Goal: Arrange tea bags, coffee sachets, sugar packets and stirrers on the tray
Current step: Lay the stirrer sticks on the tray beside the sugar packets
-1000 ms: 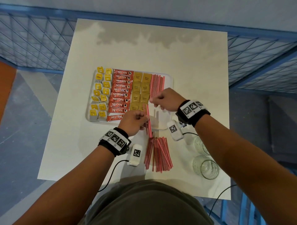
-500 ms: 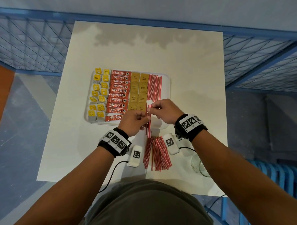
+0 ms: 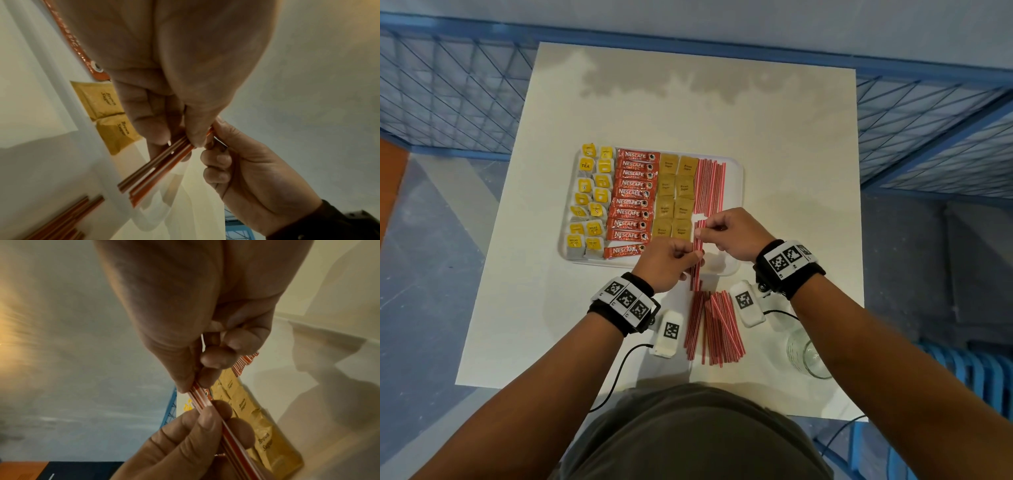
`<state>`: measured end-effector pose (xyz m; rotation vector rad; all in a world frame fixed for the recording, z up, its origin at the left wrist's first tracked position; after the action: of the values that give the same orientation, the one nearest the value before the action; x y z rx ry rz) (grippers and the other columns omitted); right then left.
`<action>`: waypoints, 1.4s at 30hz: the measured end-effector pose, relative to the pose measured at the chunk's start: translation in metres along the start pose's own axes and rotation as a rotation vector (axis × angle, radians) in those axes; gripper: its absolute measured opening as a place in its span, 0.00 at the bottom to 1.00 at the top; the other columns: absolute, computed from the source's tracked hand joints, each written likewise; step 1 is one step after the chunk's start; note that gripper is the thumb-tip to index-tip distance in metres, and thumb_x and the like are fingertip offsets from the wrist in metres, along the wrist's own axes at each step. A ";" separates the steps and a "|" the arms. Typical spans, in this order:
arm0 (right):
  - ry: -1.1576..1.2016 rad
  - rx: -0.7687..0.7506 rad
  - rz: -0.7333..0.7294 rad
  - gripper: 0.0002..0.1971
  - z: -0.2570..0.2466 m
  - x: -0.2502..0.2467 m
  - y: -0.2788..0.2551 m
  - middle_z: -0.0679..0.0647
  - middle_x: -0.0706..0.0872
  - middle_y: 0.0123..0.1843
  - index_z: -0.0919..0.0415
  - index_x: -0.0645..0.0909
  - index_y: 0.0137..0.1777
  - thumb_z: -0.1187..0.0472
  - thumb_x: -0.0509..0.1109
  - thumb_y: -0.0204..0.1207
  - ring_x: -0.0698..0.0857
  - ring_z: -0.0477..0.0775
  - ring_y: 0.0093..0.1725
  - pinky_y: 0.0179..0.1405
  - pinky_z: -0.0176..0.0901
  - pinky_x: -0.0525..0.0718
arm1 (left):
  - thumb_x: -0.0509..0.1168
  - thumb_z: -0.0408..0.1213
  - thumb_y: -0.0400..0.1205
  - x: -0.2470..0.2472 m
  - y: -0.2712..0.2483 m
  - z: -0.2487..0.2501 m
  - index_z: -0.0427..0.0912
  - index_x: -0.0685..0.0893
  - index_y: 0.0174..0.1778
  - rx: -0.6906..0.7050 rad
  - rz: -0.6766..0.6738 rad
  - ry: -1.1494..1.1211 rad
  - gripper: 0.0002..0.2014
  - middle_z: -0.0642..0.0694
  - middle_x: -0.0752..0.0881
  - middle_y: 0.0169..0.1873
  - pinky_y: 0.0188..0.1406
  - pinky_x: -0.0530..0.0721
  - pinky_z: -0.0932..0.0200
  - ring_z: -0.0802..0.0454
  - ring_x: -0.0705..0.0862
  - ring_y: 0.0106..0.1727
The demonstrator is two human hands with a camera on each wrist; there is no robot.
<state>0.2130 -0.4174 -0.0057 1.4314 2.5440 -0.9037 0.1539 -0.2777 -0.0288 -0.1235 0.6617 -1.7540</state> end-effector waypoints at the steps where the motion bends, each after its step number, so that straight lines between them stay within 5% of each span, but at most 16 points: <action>1: -0.018 0.003 -0.003 0.14 0.000 -0.001 0.001 0.51 0.80 0.29 0.66 0.90 0.44 0.53 0.76 0.81 0.75 0.43 0.26 0.31 0.34 0.77 | 0.70 0.37 0.85 0.001 0.001 0.000 0.35 0.92 0.45 -0.002 -0.001 0.001 0.09 0.45 0.93 0.38 0.30 0.86 0.63 0.47 0.91 0.40; 6: -0.091 0.006 -0.037 0.16 -0.008 -0.009 0.008 0.56 0.79 0.29 0.68 0.89 0.43 0.52 0.75 0.82 0.73 0.45 0.26 0.26 0.33 0.73 | 0.69 0.37 0.85 0.003 0.005 0.004 0.37 0.91 0.48 -0.006 -0.001 -0.020 0.08 0.48 0.93 0.39 0.31 0.87 0.65 0.59 0.89 0.35; 12: -0.191 0.007 0.010 0.19 -0.028 -0.045 0.033 0.53 0.79 0.27 0.61 0.86 0.34 0.48 0.75 0.81 0.72 0.47 0.26 0.27 0.35 0.73 | 0.72 0.40 0.83 0.001 0.007 0.001 0.41 0.90 0.49 -0.045 0.039 -0.019 0.07 0.42 0.92 0.39 0.32 0.87 0.60 0.50 0.90 0.35; 16: -0.174 0.033 0.116 0.15 -0.035 -0.081 0.057 0.51 0.81 0.27 0.57 0.89 0.35 0.49 0.77 0.79 0.74 0.48 0.27 0.26 0.35 0.73 | 0.71 0.42 0.84 0.008 0.001 -0.015 0.41 0.89 0.43 -0.091 -0.046 0.158 0.08 0.44 0.91 0.35 0.37 0.88 0.54 0.53 0.89 0.33; 19: -0.205 0.094 0.162 0.14 -0.026 -0.098 0.076 0.53 0.81 0.27 0.57 0.89 0.36 0.49 0.76 0.78 0.76 0.49 0.29 0.32 0.39 0.74 | 0.70 0.49 0.83 0.018 -0.006 -0.029 0.43 0.90 0.37 -0.109 -0.141 0.382 0.14 0.50 0.90 0.30 0.35 0.83 0.63 0.60 0.87 0.29; 23: -0.242 0.191 0.207 0.14 -0.008 -0.109 0.097 0.55 0.82 0.29 0.66 0.90 0.39 0.53 0.76 0.75 0.76 0.51 0.27 0.31 0.41 0.74 | 0.68 0.58 0.81 0.038 -0.013 -0.050 0.35 0.90 0.33 -0.147 -0.284 0.595 0.26 0.40 0.89 0.28 0.38 0.86 0.54 0.44 0.87 0.31; 26: -0.320 0.284 0.211 0.13 0.009 -0.110 0.111 0.55 0.78 0.29 0.69 0.87 0.37 0.57 0.76 0.72 0.73 0.54 0.28 0.31 0.43 0.73 | 0.69 0.59 0.80 0.048 -0.016 -0.058 0.37 0.89 0.30 -0.148 -0.313 0.733 0.26 0.45 0.84 0.23 0.32 0.83 0.57 0.51 0.82 0.27; 30: -0.431 0.366 0.203 0.18 0.026 -0.109 0.125 0.51 0.70 0.25 0.56 0.67 0.28 0.56 0.74 0.70 0.69 0.55 0.27 0.26 0.42 0.67 | 0.71 0.61 0.78 0.058 -0.017 -0.059 0.41 0.88 0.32 -0.145 -0.297 0.818 0.24 0.48 0.85 0.28 0.39 0.87 0.54 0.52 0.85 0.34; 36: -0.447 0.392 0.235 0.16 0.042 -0.102 0.138 0.52 0.74 0.26 0.57 0.71 0.28 0.53 0.74 0.68 0.74 0.56 0.27 0.27 0.44 0.71 | 0.72 0.54 0.78 0.062 -0.013 -0.055 0.46 0.78 0.26 -0.130 -0.239 0.839 0.21 0.51 0.81 0.28 0.36 0.81 0.57 0.51 0.83 0.35; 42: -0.383 0.376 0.251 0.17 0.047 -0.102 0.137 0.51 0.78 0.36 0.50 0.72 0.31 0.51 0.76 0.73 0.77 0.54 0.36 0.33 0.42 0.75 | 0.73 0.55 0.79 0.059 -0.013 -0.057 0.40 0.87 0.36 -0.146 -0.199 0.801 0.19 0.48 0.86 0.33 0.44 0.87 0.54 0.50 0.86 0.39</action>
<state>0.3706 -0.4657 -0.0708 1.4453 1.9412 -1.4955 0.1015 -0.3090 -0.0853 0.4533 1.3909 -1.9300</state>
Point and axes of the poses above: each hand's wrist, its own y-axis towards the middle knuckle, its own x-axis out of the palm, z = x × y, the point moved 8 cm from there along y, towards the middle knuckle
